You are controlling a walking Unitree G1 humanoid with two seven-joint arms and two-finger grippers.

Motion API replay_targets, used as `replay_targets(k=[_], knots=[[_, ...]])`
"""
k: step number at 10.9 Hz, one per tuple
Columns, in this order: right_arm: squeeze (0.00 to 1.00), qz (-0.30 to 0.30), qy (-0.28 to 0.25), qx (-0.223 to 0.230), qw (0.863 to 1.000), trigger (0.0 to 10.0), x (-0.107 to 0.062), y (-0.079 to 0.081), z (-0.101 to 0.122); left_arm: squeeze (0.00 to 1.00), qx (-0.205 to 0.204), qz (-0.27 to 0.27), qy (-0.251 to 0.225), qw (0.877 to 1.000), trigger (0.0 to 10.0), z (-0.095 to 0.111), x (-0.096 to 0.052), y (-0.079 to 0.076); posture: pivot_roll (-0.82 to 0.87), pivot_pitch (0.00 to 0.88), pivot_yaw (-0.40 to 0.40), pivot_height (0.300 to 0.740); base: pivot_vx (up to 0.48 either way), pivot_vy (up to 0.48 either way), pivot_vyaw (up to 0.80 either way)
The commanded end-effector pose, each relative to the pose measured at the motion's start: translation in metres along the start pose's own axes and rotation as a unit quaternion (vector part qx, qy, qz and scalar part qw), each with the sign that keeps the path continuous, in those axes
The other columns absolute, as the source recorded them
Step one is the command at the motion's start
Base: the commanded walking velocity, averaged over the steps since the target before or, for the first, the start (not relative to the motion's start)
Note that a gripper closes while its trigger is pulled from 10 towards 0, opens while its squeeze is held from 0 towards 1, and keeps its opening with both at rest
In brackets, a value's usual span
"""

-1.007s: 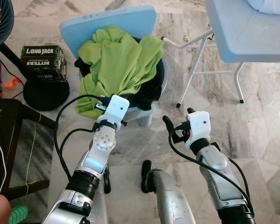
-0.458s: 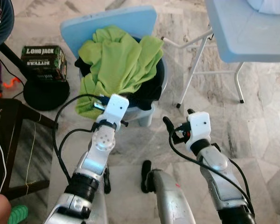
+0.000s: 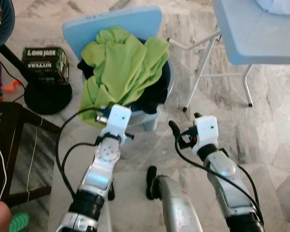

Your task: Hang hanger

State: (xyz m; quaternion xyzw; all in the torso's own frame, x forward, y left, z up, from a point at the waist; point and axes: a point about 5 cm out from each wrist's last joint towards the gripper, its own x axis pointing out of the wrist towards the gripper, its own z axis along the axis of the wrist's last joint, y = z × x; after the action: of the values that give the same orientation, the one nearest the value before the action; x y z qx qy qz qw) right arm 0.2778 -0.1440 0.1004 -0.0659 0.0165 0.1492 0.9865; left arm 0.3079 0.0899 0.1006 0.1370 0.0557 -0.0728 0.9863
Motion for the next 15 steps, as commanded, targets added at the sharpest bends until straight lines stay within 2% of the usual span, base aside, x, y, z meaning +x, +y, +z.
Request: replay_targets(k=[1,2,3,4,5,6,8,9,10,12,13,15], knots=[[0.0,0.0,0.017,-0.001,1.0,10.0,-0.006,0.0,-0.007,0.0,-0.016,-0.006,0.017,1.0,0.0,-0.006,-0.004,-0.004,-0.08,0.413,-0.098,0.74,0.0,0.0,0.0],[0.0,0.0,0.017,-0.001,1.0,10.0,-0.006,0.0,-0.007,0.0,-0.016,-0.007,0.021,1.0,0.0,-0.007,-0.004,-0.003,-0.08,0.414,-0.096,0.74,0.0,0.0,0.0],[0.0,0.0,0.017,0.0,1.0,10.0,-0.006,0.0,-0.007,0.0,-0.007,-0.011,-0.002,1.0,0.0,0.0,-0.004,-0.004,-0.08,0.414,-0.097,0.74,0.0,0.0,0.0],[0.0,-0.001,0.017,0.0,1.0,10.0,-0.006,0.0,-0.008,0.0,0.022,-0.025,-0.112,0.993,0.0,0.033,-0.007,-0.005,-0.08,0.414,-0.099,0.74,0.0,0.0,0.0],[0.0,-0.001,0.017,0.001,1.0,10.0,-0.006,0.0,-0.008,0.0,0.031,-0.026,-0.172,0.984,0.0,0.049,-0.012,-0.004,-0.07,0.414,-0.1,0.74,0.0,0.0,0.0],[0.0,0.0,0.017,0.003,1.0,10.0,-0.005,0.002,-0.008,0.0,0.048,-0.017,-0.205,0.977,0.0,0.058,-0.016,-0.002,-0.06,0.409,-0.1,0.74,0.0,0.0,0.0],[0.0,0.005,0.015,0.01,1.0,10.0,-0.001,0.007,-0.008,0.0,0.059,0.015,-0.208,0.976,0.0,0.058,-0.018,0.007,-0.05,0.406,-0.1,0.74,0.0,0.0,0.0],[0.0,0.006,0.014,0.013,1.0,10.0,0.0,0.009,-0.009,0.0,0.062,0.027,-0.201,0.977,8.0,0.053,-0.02,0.011,-0.04,0.398,-0.098,0.74,0.0,0.0,0.0],[0.0,0.003,0.014,0.023,1.0,10.0,0.0,0.011,-0.011,0.0,0.065,0.027,-0.19,0.979,10.0,0.045,-0.022,0.015,-0.04,0.392,-0.097,0.74,0.0,0.0,0.0],[0.0,-0.017,0.021,0.058,0.998,10.0,0.004,0.012,-0.019,0.0,0.051,0.038,-0.158,0.985,10.0,0.03,-0.023,0.02,-0.03,0.376,-0.09,0.74,0.0,0.0,0.0],[0.0,-0.035,-0.012,0.056,0.998,10.0,0.01,0.006,-0.005,0.0,0.054,0.041,-0.161,0.985,10.0,0.034,-0.02,0.021,-0.03,0.376,-0.086,0.74,0.0,-0.27,0.0],[0.0,-0.051,-0.031,0.063,0.996,10.0,0.012,0.0,0.002,0.0,0.056,0.043,-0.159,0.985,10.0,0.035,-0.018,0.023,-0.04,0.372,-0.078,0.74,0.0,-0.3,0.0]])
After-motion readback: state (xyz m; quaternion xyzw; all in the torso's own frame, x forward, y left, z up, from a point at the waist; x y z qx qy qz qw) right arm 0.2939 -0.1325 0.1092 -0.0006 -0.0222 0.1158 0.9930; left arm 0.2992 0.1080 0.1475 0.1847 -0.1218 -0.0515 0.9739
